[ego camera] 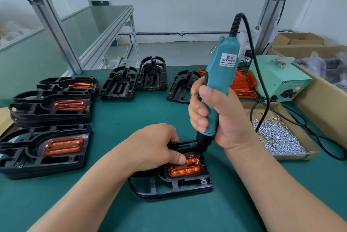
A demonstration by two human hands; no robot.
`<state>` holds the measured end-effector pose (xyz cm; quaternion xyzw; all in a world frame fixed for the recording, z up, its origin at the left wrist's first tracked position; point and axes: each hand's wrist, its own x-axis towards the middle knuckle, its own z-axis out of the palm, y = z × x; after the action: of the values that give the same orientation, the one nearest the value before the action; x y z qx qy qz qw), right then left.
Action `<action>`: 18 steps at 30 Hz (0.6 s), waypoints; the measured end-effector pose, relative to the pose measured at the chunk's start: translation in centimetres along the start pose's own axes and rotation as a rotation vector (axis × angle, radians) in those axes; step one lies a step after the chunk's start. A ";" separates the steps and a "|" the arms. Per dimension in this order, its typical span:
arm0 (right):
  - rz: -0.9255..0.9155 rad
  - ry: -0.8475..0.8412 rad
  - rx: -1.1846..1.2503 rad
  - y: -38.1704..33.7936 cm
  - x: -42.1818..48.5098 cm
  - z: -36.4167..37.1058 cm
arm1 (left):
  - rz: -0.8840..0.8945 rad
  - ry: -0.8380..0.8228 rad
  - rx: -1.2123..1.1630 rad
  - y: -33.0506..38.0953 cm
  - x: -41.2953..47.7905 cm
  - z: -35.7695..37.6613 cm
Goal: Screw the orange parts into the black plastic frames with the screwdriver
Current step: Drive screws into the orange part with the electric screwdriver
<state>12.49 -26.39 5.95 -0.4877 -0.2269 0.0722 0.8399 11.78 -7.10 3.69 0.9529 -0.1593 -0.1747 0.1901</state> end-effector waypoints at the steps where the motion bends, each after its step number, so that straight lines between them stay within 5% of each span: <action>1: -0.002 -0.018 -0.007 0.0 -0.1 0.1 | -0.004 -0.003 -0.009 0.0 0.0 0.0; 18: -0.019 -0.189 -0.158 0.3 -0.6 1.5 | 0.001 -0.051 -0.099 0.0 0.0 0.1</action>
<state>11.26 -25.29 6.16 -0.5410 -0.3149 0.0918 0.7744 11.79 -7.13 3.61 0.9375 -0.1556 -0.2066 0.2327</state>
